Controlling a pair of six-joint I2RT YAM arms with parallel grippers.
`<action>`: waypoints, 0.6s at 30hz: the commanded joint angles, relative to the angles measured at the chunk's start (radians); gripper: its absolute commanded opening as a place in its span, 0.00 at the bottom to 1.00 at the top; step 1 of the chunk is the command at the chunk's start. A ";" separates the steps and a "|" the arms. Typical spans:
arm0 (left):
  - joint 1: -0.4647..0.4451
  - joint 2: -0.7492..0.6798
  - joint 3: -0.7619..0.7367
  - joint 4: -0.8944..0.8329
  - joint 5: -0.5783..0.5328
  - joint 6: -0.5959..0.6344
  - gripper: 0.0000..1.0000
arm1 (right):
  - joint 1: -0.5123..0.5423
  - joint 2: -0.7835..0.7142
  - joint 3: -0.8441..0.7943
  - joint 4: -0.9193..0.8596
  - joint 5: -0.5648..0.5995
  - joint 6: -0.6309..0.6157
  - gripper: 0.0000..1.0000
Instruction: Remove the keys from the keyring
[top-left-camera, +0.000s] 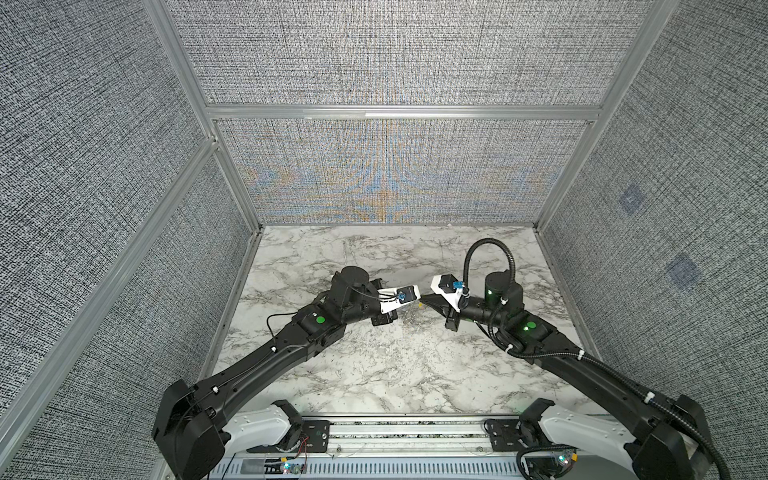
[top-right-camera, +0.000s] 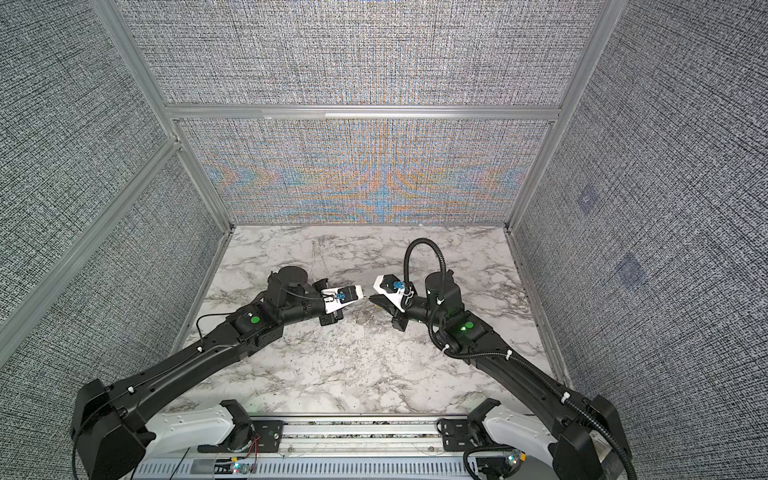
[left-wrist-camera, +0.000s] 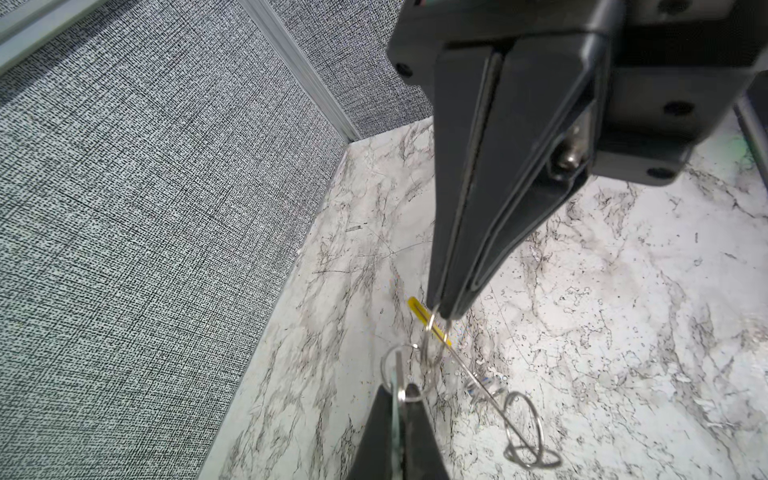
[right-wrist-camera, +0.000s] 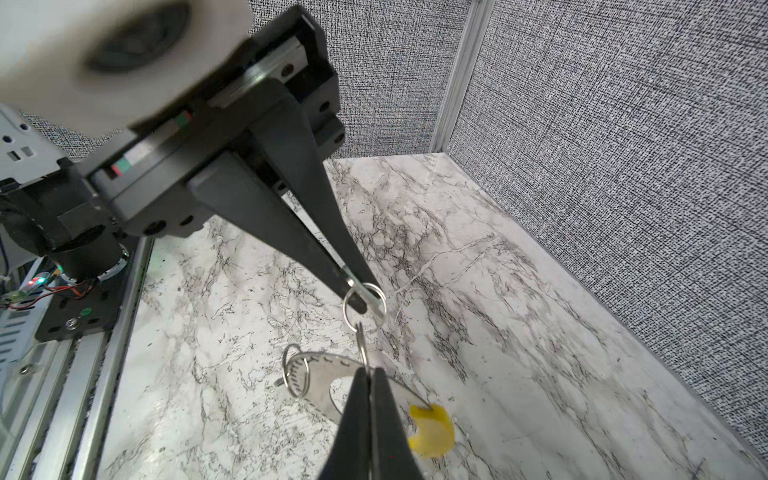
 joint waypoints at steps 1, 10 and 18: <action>0.003 0.013 0.007 -0.006 0.009 0.003 0.00 | 0.012 0.003 0.022 0.015 0.009 0.008 0.00; 0.003 0.027 0.016 -0.004 -0.005 0.002 0.00 | 0.046 0.007 0.046 -0.032 0.096 0.042 0.00; 0.003 0.033 -0.006 0.024 -0.027 -0.053 0.00 | 0.076 -0.001 0.040 -0.002 0.223 0.157 0.00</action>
